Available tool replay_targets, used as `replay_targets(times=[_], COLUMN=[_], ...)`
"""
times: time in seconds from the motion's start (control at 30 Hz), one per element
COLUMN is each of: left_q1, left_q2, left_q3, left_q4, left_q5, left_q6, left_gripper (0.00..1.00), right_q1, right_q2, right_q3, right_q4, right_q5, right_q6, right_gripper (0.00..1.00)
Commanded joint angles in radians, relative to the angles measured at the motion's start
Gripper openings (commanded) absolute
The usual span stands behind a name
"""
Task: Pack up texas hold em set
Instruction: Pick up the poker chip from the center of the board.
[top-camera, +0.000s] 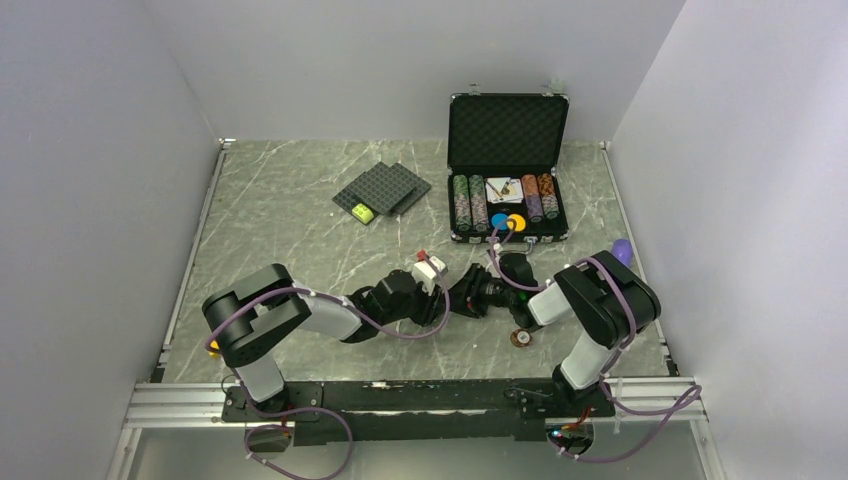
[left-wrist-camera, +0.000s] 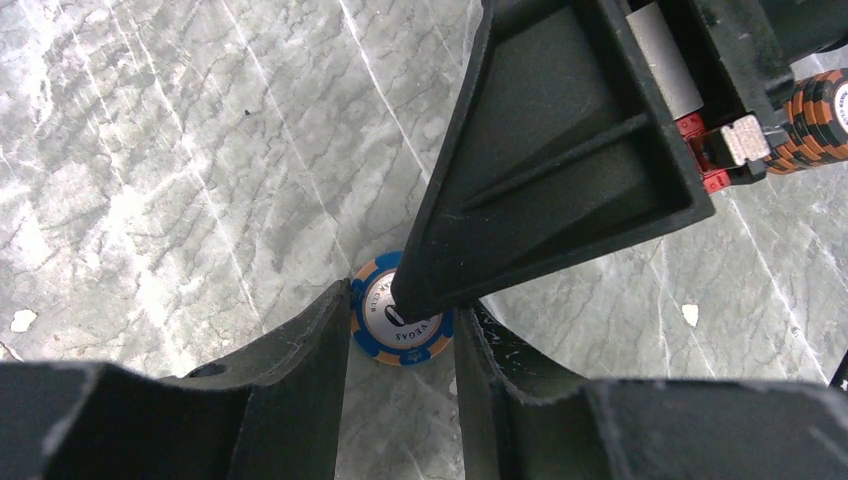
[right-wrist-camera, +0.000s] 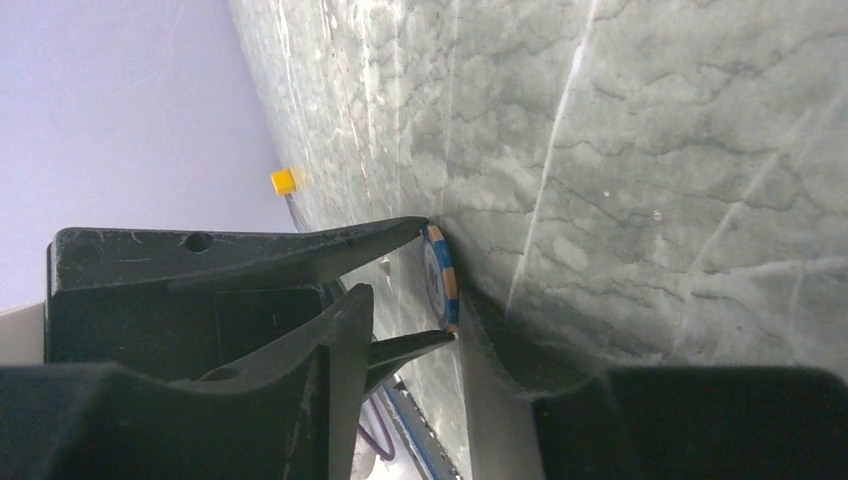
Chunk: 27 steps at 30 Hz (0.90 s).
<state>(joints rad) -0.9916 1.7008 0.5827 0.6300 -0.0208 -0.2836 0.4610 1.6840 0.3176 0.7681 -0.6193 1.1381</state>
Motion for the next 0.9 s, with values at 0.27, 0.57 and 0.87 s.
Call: replay_targets(times=[0.27, 0.57, 0.87], left_q1=[0.001, 0.009, 0.065], left_q2=[-0.045, -0.135, -0.364], left_q3=[-0.007, 0.005, 0.152], left_q4=[-0.011, -0.083, -0.515], left_q5=[0.038, 0.043, 0.169], left_q6=[-0.004, 0.029, 0.057], left_gripper=[0.42, 0.77, 0.97], right_q1=[0.019, 0.019, 0.004], right_q2=[-0.073, -0.279, -0.497], right_q3=[-0.061, -0.004, 0.122], right_q4=[-0.069, -0.308, -0.621], right_q5=[0.145, 0.247, 0.364], right_q6=[-0.03, -0.177, -0.439], right_gripper=[0.09, 0.0, 0.0])
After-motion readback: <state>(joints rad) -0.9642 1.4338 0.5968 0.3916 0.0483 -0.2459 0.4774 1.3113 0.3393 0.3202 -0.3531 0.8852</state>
